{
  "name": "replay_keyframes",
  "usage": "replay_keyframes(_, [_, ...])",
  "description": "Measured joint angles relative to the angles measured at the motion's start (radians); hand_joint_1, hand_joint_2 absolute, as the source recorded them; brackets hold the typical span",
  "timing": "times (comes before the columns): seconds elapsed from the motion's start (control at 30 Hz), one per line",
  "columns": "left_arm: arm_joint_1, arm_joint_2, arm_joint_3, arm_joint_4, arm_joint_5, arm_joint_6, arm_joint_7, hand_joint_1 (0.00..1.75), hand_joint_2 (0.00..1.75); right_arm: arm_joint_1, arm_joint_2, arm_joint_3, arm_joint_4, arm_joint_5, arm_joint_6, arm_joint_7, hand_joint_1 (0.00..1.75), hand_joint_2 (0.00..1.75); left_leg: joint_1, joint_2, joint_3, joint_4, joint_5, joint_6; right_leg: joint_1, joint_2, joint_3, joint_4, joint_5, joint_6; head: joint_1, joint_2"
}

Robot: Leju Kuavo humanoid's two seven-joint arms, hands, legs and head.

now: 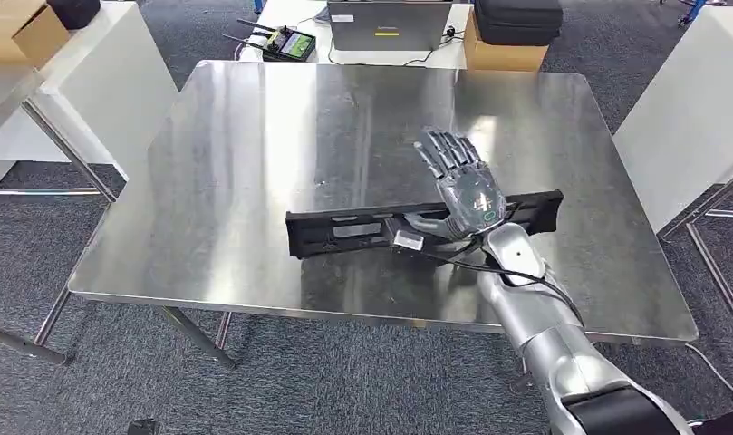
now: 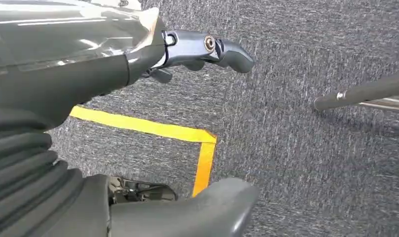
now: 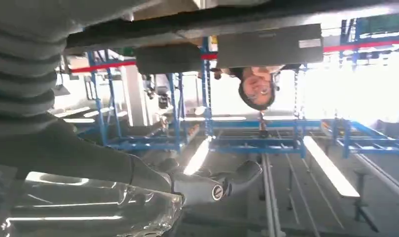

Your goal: Take the parts from the cabinet and place them on the table.

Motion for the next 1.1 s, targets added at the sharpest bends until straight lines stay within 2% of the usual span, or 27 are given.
replay_keyframes(0.23, [0.003,0.0,0.0,0.002,0.0,0.0,0.0,0.0,0.0,0.032,0.009,-0.057,-0.003,-0.096,0.0,0.003,0.0,0.0,0.0,0.0,0.0,0.0,0.0,0.0,0.0,0.0,0.0,0.0,0.0,0.0,0.0,0.0])
replay_keyframes(0.37, [0.004,0.0,0.0,0.003,0.0,0.002,0.0,0.0,0.0,0.042,0.011,-0.103,-0.005,-0.111,0.0,0.046,0.0,0.0,0.0,0.0,0.0,0.0,0.0,0.0,0.0,0.0,0.0,0.0,0.0,0.0,0.0,0.0])
replay_keyframes(0.53, [0.004,0.0,0.0,0.003,0.004,0.01,0.002,0.0,0.0,0.035,0.009,-0.144,0.021,-0.089,0.007,0.158,0.0,0.0,0.0,0.0,0.0,0.0,0.0,0.0,0.0,0.0,0.0,0.0,0.0,0.0,0.0,0.0])
replay_keyframes(0.63, [0.006,0.0,0.001,0.003,0.011,0.01,0.002,0.0,0.0,0.021,0.004,-0.163,0.053,-0.079,0.035,0.217,0.0,0.0,0.0,0.0,0.0,0.0,0.0,0.0,-0.001,0.0,0.0,0.0,0.0,0.0,0.0,0.0])
replay_keyframes(0.77, [0.007,0.0,0.001,0.004,0.012,0.01,0.002,0.0,0.0,0.007,-0.002,-0.181,0.079,-0.075,0.045,0.237,0.0,0.0,0.0,0.0,0.0,0.0,0.0,0.0,0.0,0.0,0.0,0.0,0.0,0.0,0.0,0.0])
replay_keyframes(0.87, [0.007,0.0,0.001,0.004,0.013,0.01,0.001,0.0,0.0,-0.002,-0.005,-0.187,0.099,-0.059,0.091,0.293,0.0,0.0,0.0,0.0,0.0,0.0,0.0,0.0,0.0,0.0,0.0,0.0,0.0,0.0,0.0,0.0])
replay_keyframes(1.0, [0.009,0.0,0.002,0.004,0.014,0.01,-0.002,0.0,0.0,-0.022,-0.013,-0.188,0.141,-0.017,0.237,0.411,0.0,0.0,0.0,0.0,0.0,0.0,0.0,0.0,0.0,0.0,0.0,0.0,0.0,0.0,0.0,0.0])
replay_keyframes(1.1, [0.01,0.001,0.004,0.004,0.016,0.009,-0.006,0.0,0.0,-0.034,-0.014,-0.188,0.166,-0.005,0.296,0.43,0.0,0.0,0.0,0.0,0.0,0.0,0.0,0.0,-0.001,0.0,0.0,0.0,0.0,0.0,0.0,0.0])
